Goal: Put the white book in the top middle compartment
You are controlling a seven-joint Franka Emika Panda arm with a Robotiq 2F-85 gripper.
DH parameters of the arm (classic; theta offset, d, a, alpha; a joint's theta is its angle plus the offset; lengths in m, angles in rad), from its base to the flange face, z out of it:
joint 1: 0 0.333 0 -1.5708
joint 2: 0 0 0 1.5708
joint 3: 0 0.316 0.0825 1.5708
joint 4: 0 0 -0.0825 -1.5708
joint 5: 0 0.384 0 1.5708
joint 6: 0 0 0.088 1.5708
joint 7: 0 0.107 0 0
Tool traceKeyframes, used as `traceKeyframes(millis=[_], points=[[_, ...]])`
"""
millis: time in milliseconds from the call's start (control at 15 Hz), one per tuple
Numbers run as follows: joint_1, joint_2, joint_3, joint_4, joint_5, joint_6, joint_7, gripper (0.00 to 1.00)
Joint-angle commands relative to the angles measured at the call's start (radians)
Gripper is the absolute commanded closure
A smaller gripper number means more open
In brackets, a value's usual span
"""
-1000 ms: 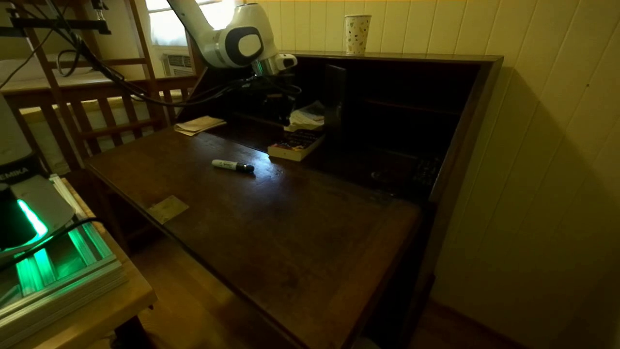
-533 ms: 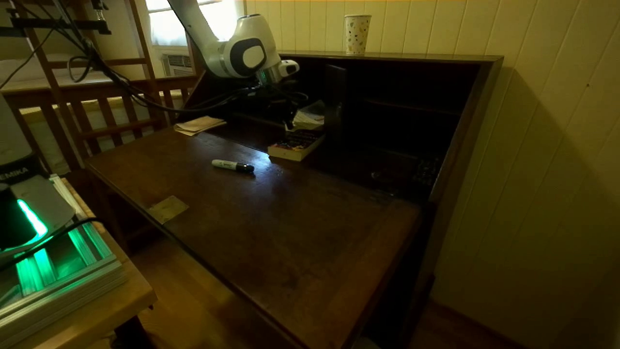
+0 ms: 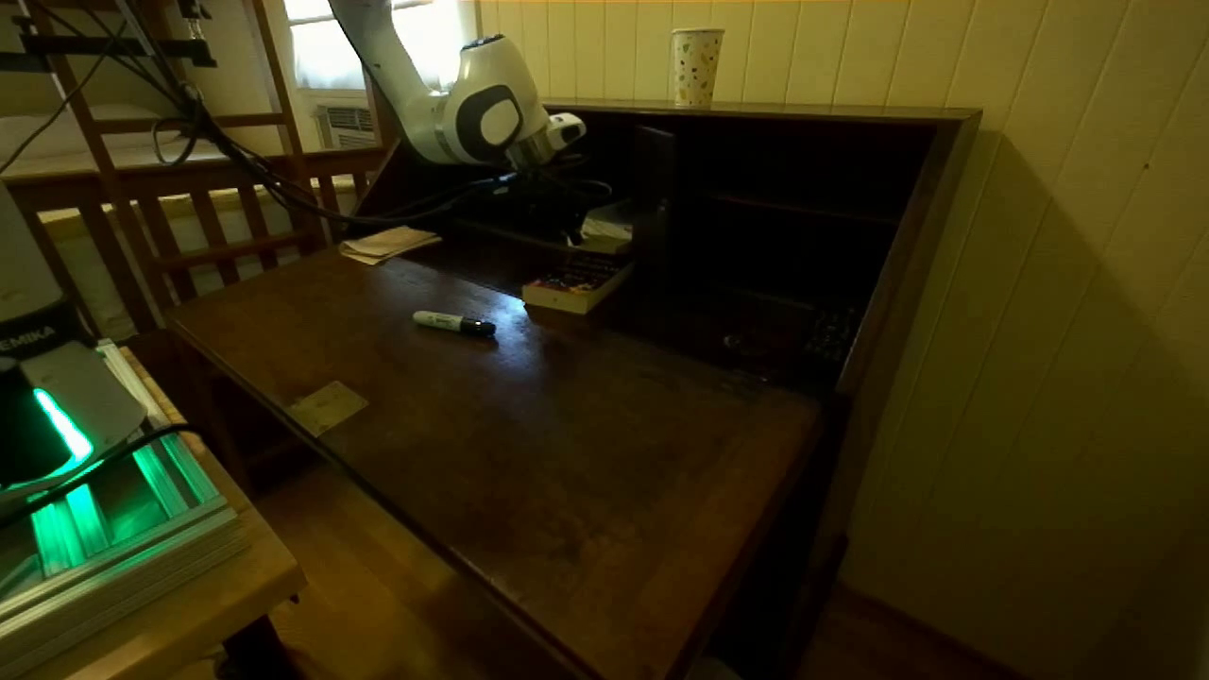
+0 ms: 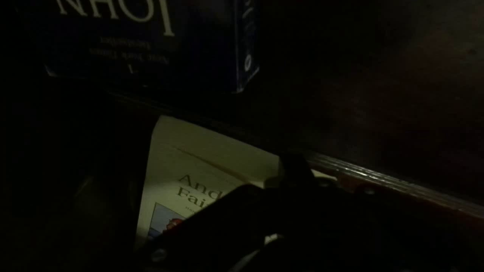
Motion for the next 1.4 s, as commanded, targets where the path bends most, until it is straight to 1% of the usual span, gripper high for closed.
traceKeyframes(millis=[0, 267, 467, 867, 1200, 1333], points=[[-0.010, 0.044, -0.004, 0.048, -0.048, 0.046, -0.018, 1.00], [-0.015, 0.076, -0.006, 0.084, -0.071, 0.055, -0.038, 1.00], [-0.010, 0.092, -0.022, 0.107, -0.083, 0.072, -0.043, 1.00], [-0.020, 0.119, -0.024, 0.140, -0.105, 0.090, -0.062, 1.00], [-0.034, 0.130, -0.016, 0.147, -0.112, 0.113, -0.073, 1.00], [-0.034, 0.125, -0.014, 0.143, -0.107, 0.101, -0.067, 1.00]])
